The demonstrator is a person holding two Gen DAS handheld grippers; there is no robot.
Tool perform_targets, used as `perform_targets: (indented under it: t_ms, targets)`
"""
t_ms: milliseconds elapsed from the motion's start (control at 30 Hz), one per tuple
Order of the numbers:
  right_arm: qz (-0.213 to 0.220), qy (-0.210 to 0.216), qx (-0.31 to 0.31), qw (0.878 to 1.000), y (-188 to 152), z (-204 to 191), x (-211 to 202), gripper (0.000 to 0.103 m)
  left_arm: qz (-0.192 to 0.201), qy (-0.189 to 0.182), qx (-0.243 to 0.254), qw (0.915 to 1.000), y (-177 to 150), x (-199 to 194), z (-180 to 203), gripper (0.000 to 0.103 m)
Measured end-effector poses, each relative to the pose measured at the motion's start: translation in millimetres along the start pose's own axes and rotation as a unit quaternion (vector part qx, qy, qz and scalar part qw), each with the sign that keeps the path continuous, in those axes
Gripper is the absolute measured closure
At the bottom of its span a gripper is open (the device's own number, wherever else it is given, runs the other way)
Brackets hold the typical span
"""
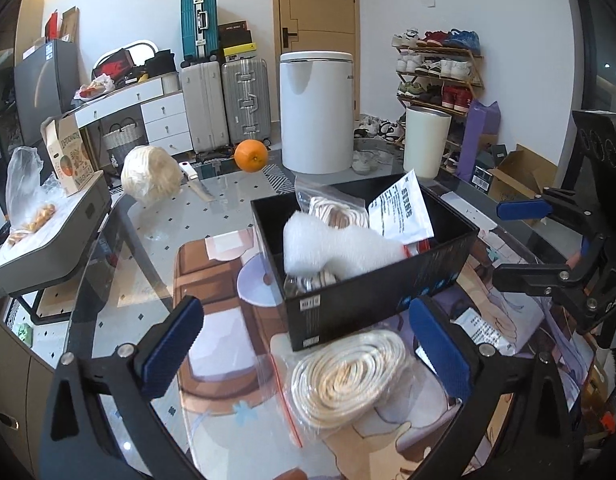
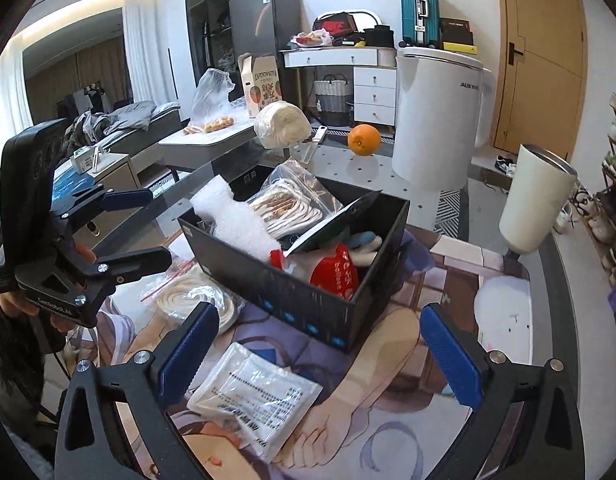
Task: Organize soft objects
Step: 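Move the right gripper onto the second white printed packet and close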
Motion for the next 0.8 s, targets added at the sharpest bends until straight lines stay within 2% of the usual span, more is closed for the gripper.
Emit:
perform_targets:
  t_ms: [433,800]
  targets:
    - [-0.027,0.005,0.0,1.0,-27,-20,-3,0.001,-0.009,0.005,0.003,0.9999,-13,-3,8,0.0]
    - [-0.068,0.013,0.006,0.998,-43,-28,16,0.001,-0.013,0.012,0.006,0.9998,-18,-3,8,0.0]
Point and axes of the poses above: each gripper's, at about its wrist camera, not at the fingertips, and x roughly the way its jaws point, z to its right, y to its top, the point moved 1 cm from there along x, roughly the way its jaws point, and after that the axes turned 5 degrees about x, right-handed, at the moved point
